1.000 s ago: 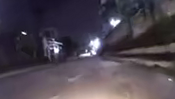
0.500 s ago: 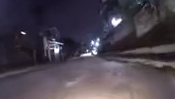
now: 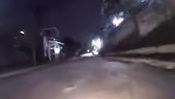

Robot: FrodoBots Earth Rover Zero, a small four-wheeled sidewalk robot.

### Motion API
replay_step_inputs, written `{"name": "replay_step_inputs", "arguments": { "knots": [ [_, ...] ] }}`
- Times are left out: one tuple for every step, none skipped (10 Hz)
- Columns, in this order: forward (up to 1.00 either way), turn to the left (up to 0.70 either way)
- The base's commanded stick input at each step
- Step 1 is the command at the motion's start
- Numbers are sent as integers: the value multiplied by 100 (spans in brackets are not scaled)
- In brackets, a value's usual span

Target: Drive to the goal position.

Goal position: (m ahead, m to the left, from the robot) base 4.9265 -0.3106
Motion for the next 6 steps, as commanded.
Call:
{"name": "replay_step_inputs", "arguments": {
  "knots": [
    [70, -35],
    [70, -35],
    [70, -35],
    [70, -35],
    [70, -35],
    [70, -4]
  ]
}}
